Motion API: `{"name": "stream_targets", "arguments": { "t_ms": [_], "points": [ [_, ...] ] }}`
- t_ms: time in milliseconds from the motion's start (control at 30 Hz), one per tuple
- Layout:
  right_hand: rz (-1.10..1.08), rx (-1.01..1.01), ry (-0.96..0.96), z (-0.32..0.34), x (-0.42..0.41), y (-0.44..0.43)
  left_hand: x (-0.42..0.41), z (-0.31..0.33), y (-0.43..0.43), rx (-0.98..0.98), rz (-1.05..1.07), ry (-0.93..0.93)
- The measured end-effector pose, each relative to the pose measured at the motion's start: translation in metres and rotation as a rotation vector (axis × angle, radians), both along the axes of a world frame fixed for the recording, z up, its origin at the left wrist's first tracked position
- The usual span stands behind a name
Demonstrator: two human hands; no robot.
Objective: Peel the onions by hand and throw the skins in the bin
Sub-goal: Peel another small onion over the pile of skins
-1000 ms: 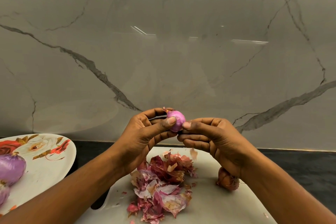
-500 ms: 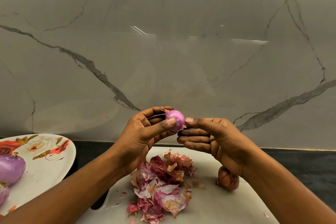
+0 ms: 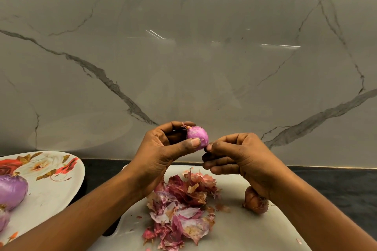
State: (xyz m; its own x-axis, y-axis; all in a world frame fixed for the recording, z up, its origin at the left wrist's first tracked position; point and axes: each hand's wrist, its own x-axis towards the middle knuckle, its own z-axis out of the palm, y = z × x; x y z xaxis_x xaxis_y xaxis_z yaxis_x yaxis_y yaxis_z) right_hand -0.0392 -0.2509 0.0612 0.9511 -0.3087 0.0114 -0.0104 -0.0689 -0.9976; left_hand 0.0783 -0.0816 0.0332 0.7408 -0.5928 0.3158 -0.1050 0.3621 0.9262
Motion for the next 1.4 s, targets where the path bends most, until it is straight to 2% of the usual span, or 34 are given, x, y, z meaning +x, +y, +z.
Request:
{"name": "stream_targets", "arguments": {
  "t_ms": [333,500,633,900,1133,1267,1400],
  "points": [
    [-0.075,-0.048,-0.009,-0.003,0.003,-0.003,0.003,0.004,0.002,-0.141,-0.168,0.228],
    [-0.065,-0.057,0.011,-0.005,0.005,-0.003,0.008,0.001,0.004,-0.148,-0.233,0.253],
    [-0.048,-0.015,-0.008,-0.004,0.004,-0.006,0.009,-0.001,0.002,-0.141,-0.266,0.227],
    [0.053,0.266,0.009,-0.001,0.002,-0.004,0.010,-0.003,0.001,-0.116,-0.299,0.132],
    [0.060,0.263,-0.046,-0.005,0.007,-0.003,0.008,-0.004,-0.002,0.026,-0.276,0.011],
    [0.044,0.231,-0.068,-0.006,0.007,-0.004,0.006,-0.005,-0.001,0.110,-0.163,-0.081],
    [0.040,0.181,-0.076,-0.006,0.007,-0.002,0.005,-0.005,0.001,0.149,-0.152,-0.118]
  ]
}}
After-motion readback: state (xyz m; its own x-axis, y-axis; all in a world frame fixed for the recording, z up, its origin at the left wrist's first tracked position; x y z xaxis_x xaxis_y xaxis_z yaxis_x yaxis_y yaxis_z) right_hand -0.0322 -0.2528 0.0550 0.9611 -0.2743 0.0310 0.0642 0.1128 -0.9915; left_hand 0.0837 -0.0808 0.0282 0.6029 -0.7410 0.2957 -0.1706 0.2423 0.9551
